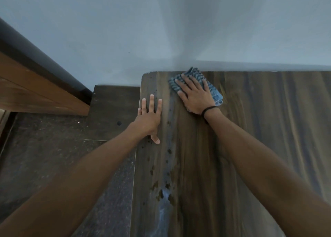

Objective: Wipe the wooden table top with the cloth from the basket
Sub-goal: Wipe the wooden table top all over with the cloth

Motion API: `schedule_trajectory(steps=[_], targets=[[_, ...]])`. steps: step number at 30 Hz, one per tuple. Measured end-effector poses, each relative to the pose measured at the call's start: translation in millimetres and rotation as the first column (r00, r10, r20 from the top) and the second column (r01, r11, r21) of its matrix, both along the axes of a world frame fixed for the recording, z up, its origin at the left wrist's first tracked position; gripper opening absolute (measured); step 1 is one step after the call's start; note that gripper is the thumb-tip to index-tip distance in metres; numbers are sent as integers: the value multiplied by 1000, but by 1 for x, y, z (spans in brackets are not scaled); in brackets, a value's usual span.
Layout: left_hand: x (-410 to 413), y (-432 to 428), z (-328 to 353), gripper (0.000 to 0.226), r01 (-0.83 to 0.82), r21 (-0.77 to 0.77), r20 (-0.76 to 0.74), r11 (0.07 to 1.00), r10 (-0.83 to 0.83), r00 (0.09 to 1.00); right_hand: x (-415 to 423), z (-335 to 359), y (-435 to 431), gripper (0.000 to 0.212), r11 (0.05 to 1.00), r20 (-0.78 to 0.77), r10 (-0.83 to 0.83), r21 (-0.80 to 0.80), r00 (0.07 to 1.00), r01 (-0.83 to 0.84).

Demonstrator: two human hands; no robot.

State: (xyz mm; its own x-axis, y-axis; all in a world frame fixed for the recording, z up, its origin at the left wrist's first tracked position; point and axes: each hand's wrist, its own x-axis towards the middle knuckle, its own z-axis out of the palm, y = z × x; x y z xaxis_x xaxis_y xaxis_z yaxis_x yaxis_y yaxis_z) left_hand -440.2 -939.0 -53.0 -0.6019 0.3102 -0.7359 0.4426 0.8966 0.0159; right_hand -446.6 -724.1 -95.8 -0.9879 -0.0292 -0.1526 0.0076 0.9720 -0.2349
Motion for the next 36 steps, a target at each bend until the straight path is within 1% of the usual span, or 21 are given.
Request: schedule_trajectory(steps=[2,4,6,9,11,16,18,20,23,24,25,28,30,31,34,36], targets=[[1,0,1,162,-5,-12,0,1000,5,1000,-20,2,-4,56,993,34,-111,-42,993,112],[1,-1,2,162,-1,-15,5,1000,1,1000,-19,3,-15,57,986,40,-156,-61,987,158],[2,-1,2,161,2,-16,11,1000,-1,1000,0,2,-25,57,991,20,-122,-60,992,123],[1,-1,2,162,-3,-6,10,1000,3,1000,31,-2,-31,57,1000,1,-5,-29,1000,5],[0,0,2,161,-3,-3,12,1000,3,1000,25,-3,-23,57,1000,3,10,-21,1000,-10],[0,-2,4,161,2,-8,10,1000,-2,1000,-31,-1,-9,57,976,25,-204,-75,979,206],[2,-4,4,161,1,-6,13,1000,-1,1000,-30,-1,-17,57,967,23,-239,-81,971,240],[3,-4,3,161,2,2,12,1000,-2,1000,-8,-1,-31,57,980,8,-187,-73,982,187],[1,-2,3,161,-5,4,14,1000,5,1000,26,-2,-36,57,1000,6,3,-25,1000,-3],[0,-1,3,161,-7,4,10,1000,7,1000,24,-1,-31,56,999,12,33,-27,999,-33],[-1,0,2,161,-6,2,6,1000,6,1000,16,-1,-25,56,999,6,27,-37,1000,-27],[0,2,1,162,-10,-9,7,1000,11,1000,-19,0,-19,55,989,14,-129,-76,992,129],[1,-1,3,162,-16,-14,5,1000,17,1000,-28,0,-32,55,977,25,-185,-100,982,187],[2,-2,3,162,-14,-11,6,1000,14,1000,-24,0,-39,56,981,14,-168,-94,986,168],[3,-4,4,161,-2,15,7,1000,2,1000,8,-2,-44,55,999,-17,-12,-44,1000,12],[1,-4,5,160,-3,30,5,1000,3,1000,8,-3,-36,55,999,-8,22,-38,1000,-22]])
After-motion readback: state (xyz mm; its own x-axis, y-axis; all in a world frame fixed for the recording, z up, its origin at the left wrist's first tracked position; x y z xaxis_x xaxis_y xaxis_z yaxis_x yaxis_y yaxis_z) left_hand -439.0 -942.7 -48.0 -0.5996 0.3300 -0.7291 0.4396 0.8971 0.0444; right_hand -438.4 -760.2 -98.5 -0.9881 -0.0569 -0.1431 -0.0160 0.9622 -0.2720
